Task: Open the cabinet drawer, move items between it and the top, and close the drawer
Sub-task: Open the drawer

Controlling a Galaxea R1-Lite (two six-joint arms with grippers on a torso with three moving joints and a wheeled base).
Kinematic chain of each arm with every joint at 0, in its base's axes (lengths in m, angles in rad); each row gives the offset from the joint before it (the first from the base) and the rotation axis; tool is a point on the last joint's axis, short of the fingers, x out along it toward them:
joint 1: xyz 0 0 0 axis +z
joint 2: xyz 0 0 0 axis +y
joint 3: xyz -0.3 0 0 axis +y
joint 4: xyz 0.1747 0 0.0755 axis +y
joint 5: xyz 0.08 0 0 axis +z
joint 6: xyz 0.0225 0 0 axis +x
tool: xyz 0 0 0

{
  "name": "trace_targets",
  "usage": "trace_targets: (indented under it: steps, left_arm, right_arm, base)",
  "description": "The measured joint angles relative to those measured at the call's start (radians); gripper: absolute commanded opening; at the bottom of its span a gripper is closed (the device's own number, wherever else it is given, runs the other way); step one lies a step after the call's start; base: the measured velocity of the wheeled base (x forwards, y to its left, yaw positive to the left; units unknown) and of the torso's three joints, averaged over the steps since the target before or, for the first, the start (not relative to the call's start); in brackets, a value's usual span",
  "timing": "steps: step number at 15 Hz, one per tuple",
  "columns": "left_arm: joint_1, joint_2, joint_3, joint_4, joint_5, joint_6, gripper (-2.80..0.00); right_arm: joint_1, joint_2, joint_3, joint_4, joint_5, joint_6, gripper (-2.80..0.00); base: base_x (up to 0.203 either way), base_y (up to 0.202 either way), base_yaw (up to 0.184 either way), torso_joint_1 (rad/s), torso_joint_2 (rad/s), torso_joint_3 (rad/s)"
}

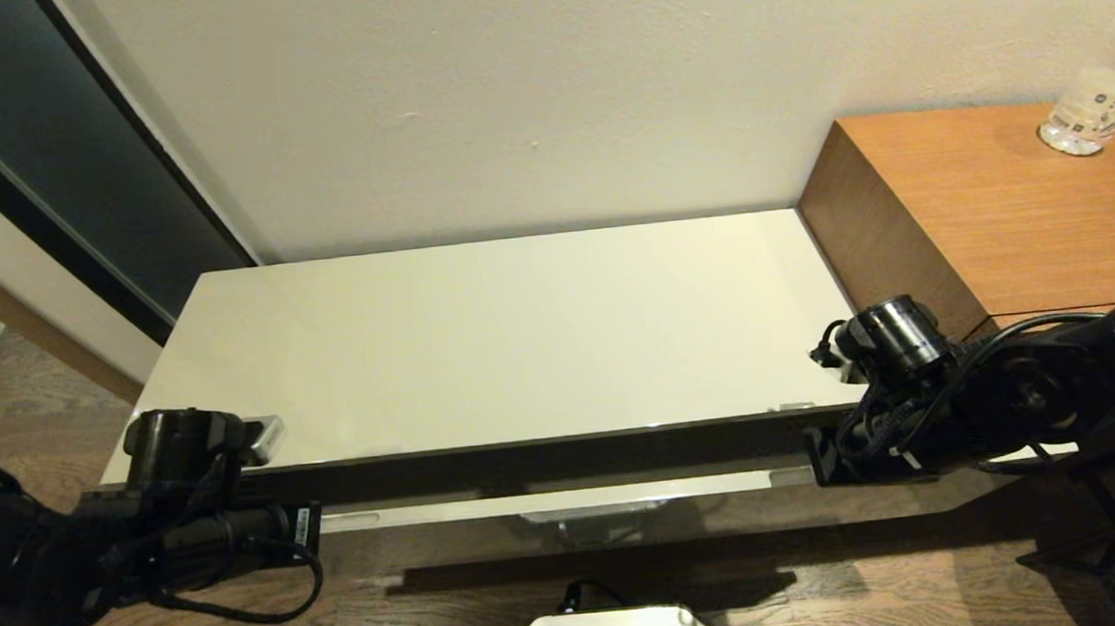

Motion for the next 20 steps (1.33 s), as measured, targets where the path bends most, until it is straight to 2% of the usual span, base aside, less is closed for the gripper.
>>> trace_targets:
  steps: [15, 20]
  left_arm:
    - [-0.028, -0.095, 0.149, 0.0, 0.0, -0.015, -2.8]
    - [-0.031, -0.101, 0.158, 0.001, 0.0, -0.022, -2.8]
  right_arm:
    - [0.054, -0.103, 0.123, 0.003, 0.001, 0.048, -2.8]
    - [0.055, -0.13, 0.192, -0.006, 0.001, 0.049, -2.8]
  base:
    - [0.0, 0.0, 0.0, 0.0, 0.0, 0.0]
    - [0.0, 0.0, 0.0, 0.0, 0.0, 0.0]
